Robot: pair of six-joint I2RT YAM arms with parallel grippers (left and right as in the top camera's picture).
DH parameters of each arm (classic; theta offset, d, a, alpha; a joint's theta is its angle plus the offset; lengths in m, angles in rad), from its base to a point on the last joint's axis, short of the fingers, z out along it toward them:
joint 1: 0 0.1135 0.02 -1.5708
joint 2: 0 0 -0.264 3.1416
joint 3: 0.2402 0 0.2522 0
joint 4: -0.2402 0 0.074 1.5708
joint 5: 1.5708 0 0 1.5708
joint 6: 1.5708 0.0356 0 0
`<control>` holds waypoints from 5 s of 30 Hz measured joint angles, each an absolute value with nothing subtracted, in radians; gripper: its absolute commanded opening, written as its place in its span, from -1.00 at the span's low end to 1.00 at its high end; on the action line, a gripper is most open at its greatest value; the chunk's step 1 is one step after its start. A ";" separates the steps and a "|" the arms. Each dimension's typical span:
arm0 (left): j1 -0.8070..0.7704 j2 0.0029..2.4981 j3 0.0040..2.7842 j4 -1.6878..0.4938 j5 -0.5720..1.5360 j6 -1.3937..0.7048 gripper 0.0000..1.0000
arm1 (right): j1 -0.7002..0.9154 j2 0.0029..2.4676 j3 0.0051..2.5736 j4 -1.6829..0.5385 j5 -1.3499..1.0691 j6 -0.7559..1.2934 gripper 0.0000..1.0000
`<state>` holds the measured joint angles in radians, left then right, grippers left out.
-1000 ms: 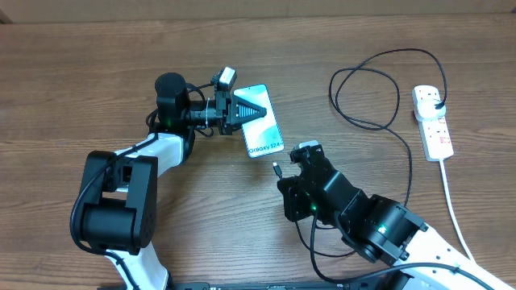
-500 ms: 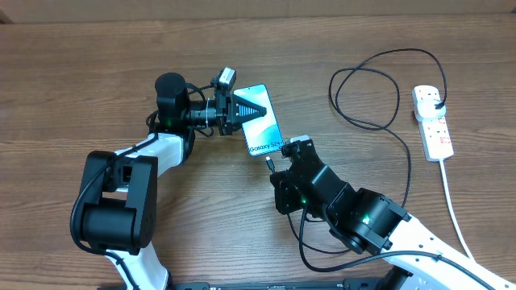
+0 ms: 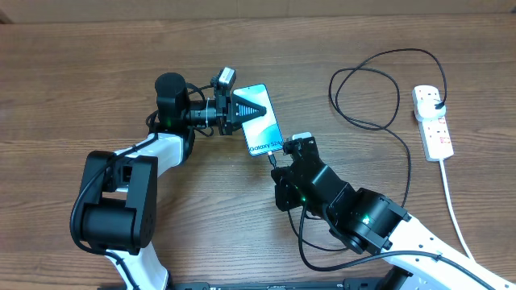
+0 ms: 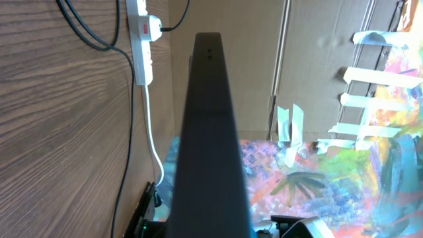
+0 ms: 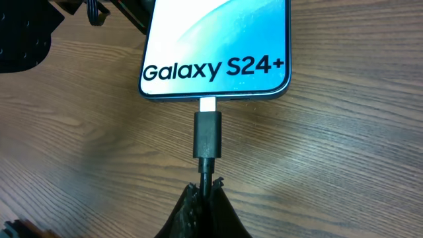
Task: Plug charger to phone and switch on socket
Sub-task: 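Align the plug with the phone port and push it upward, then open the right gripper to release the inserted plug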
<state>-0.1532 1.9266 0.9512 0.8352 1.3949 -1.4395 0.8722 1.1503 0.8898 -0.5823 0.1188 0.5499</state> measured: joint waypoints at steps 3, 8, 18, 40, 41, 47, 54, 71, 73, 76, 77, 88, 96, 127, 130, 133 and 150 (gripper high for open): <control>-0.153 1.927 0.951 0.835 1.394 -1.449 -0.91 | 0.872 1.150 0.890 -0.582 0.120 0.549 -0.92; -0.153 1.927 0.951 0.835 1.393 -1.472 -0.92 | 0.872 1.150 0.890 -0.579 0.120 0.550 -0.92; -0.153 1.927 0.951 0.835 1.379 -1.502 -0.92 | 0.872 1.168 0.890 -0.574 0.120 0.550 -0.92; -0.153 1.927 0.951 0.835 1.379 -1.467 -0.92 | 0.872 1.179 0.890 -0.615 0.128 0.545 -0.92; -0.153 1.927 0.951 0.835 1.379 -1.462 -0.92 | 0.872 1.179 0.890 -0.615 0.128 0.542 -0.92; -0.153 1.927 0.951 0.834 1.379 -1.437 -0.92 | 0.872 1.166 0.890 -0.612 0.130 0.532 -0.92; -0.153 1.927 0.951 0.834 1.377 -1.436 -0.91 | 0.872 1.161 0.890 -0.594 0.131 0.526 -0.92; -0.154 1.927 0.951 0.830 1.364 -1.444 -0.92 | 0.872 1.161 0.890 -0.577 0.131 0.524 -0.92; -0.154 1.927 0.951 0.831 1.364 -1.448 -0.91 | 0.872 1.161 0.890 -0.577 0.131 0.523 -0.92; -0.154 1.927 0.951 0.830 1.365 -1.460 -0.91 | 0.872 1.161 0.890 -0.576 0.131 0.523 -0.92; -0.154 1.927 0.951 0.830 1.366 -1.465 -0.92 | 0.872 1.161 0.890 -0.576 0.134 0.524 -0.92; -0.153 1.927 0.951 0.830 1.372 -1.468 -0.92 | 0.873 1.161 0.890 -0.562 0.138 0.524 -0.92; -0.154 1.927 0.951 0.831 1.377 -1.514 -0.91 | 0.873 1.171 0.890 -0.559 0.139 0.523 -0.92; -0.150 1.927 0.957 0.831 1.397 -1.454 -0.92 | 0.879 1.201 0.889 -0.516 0.135 0.470 -0.92; -0.150 1.927 0.957 0.831 1.399 -1.444 -0.91 | 0.879 1.201 0.888 -0.515 0.139 0.471 -0.92; -0.150 1.927 0.959 0.831 1.402 -1.431 -0.91 | 0.880 1.203 0.888 -0.512 0.142 0.471 -0.92; -0.185 1.927 0.971 0.838 1.460 -1.329 -0.92 | 0.883 1.200 0.878 -0.504 0.174 0.470 -0.38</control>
